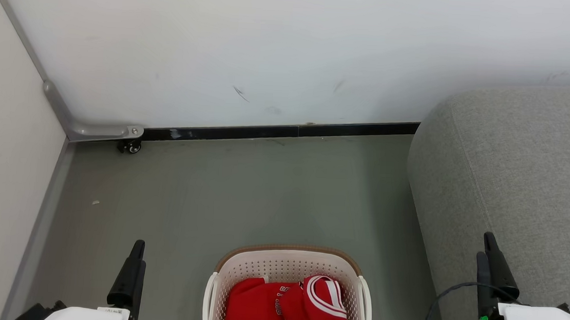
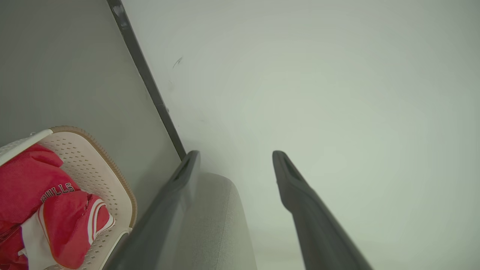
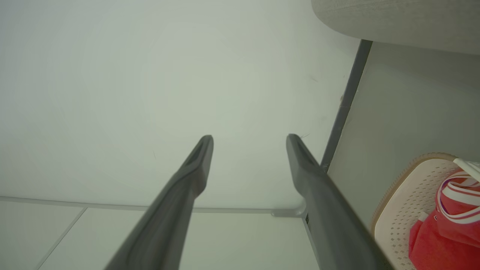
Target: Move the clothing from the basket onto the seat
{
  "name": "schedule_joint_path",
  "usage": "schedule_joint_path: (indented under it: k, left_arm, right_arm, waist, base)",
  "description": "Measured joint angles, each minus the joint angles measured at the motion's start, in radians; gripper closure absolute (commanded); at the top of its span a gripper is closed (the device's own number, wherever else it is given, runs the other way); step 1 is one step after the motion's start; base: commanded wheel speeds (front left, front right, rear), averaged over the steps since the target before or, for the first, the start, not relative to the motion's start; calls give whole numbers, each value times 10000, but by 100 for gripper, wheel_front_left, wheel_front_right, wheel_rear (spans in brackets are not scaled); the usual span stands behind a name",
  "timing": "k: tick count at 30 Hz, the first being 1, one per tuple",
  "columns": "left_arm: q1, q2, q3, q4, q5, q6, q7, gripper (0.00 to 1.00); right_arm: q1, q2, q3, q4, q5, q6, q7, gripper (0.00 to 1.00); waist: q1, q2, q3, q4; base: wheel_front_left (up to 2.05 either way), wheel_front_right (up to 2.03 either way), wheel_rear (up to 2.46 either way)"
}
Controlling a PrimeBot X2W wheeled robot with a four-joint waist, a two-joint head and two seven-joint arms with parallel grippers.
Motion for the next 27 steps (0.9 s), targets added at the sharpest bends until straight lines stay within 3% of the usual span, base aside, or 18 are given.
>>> schedule_joint_path:
  k: [10, 15, 21, 27]
  left_arm:
    - [0, 31, -38, -357, 936, 90, -334, 0]
    - [0, 42, -113, -571, 1628, 121, -556, 0]
    - [0, 52, -217, -865, 2690, 221, -744, 0]
    - [0, 65, -422, -1131, 3975, 314, -936, 0]
  right_arm:
    - [-1, -8, -4, -265, -1189, 0, -311, 0]
    - [-1, -15, 13, -497, -2033, 0, -443, 0]
    - [-1, -21, 65, -579, -3087, 0, -700, 0]
    - [-1, -31, 173, -780, -4153, 0, -890, 0]
  waist:
    - [83, 0, -56, 12]
    - [107, 0, -78, 18]
    - [110, 0, -83, 26]
    - [71, 0, -57, 37]
  base:
    - [0, 0, 0]
    - [0, 0, 0]
    - [0, 0, 0]
    - [0, 0, 0]
